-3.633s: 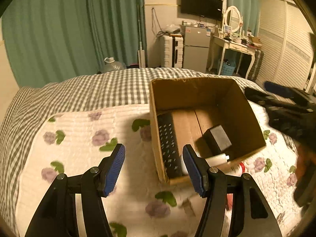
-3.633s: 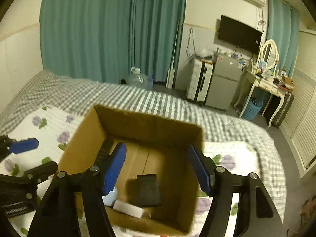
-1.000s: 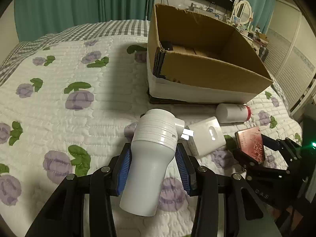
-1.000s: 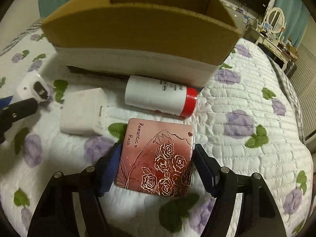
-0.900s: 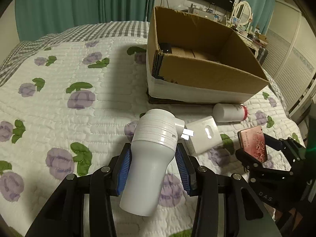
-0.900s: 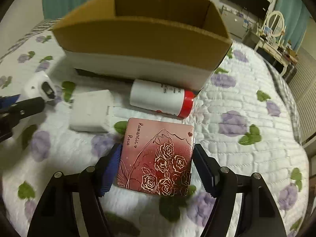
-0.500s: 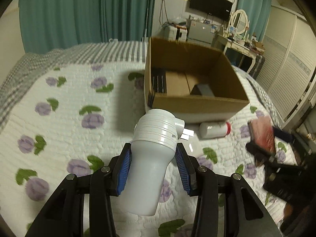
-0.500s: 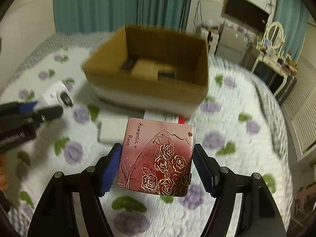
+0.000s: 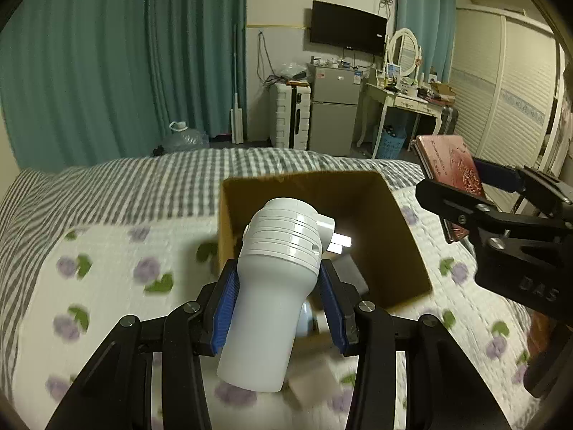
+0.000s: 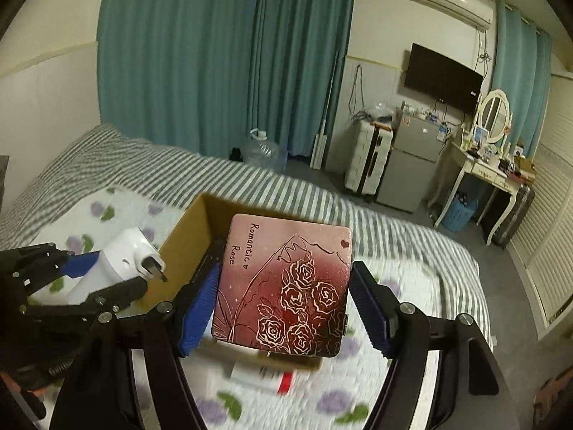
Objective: Organize rigid objects
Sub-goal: 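Carry the hair dryer and pink card case into the box and release both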
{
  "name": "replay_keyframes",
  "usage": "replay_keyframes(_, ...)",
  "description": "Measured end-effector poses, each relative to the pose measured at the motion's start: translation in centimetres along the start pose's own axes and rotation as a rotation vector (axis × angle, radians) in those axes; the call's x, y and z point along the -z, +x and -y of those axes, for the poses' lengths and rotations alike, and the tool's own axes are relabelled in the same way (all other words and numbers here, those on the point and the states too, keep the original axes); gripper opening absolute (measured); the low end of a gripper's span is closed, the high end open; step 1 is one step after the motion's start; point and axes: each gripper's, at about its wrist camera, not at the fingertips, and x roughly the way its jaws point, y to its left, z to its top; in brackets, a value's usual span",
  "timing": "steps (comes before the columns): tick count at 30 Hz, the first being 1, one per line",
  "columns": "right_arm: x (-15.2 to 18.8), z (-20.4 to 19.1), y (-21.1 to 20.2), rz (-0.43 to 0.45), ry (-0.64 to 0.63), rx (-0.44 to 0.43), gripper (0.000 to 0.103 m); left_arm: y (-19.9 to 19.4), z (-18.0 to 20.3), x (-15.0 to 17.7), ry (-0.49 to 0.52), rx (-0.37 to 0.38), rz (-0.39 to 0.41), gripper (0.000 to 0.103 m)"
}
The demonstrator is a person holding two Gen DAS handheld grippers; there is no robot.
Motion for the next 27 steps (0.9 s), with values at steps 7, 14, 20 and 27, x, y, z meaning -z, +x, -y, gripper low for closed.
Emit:
replay_keyframes(7,-0.7,1.9,4.9,-0.019,0.005,0.022,0.072,8.1,0.8,-1.3,0.013,0.009,-0.063,0.045)
replay_keyframes(14,0.6,3.6,8.0,-0.057,0.046,0.011,0.072,10.8,0.9,-0.6,0.018,0.027,-0.108,0.062)
replay_keyframes(20,0.8,3.4,8.3,-0.074,0.054,0.011,0.072,8.7,0.0,-0.3,0.007,0.016,-0.105,0.062)
replay_keyframes(27,0.2,2.0,9.8,-0.113,0.038,0.016,0.072,4.7,-2.8,-0.3,-0.020,-0.024,-0.070,0.062)
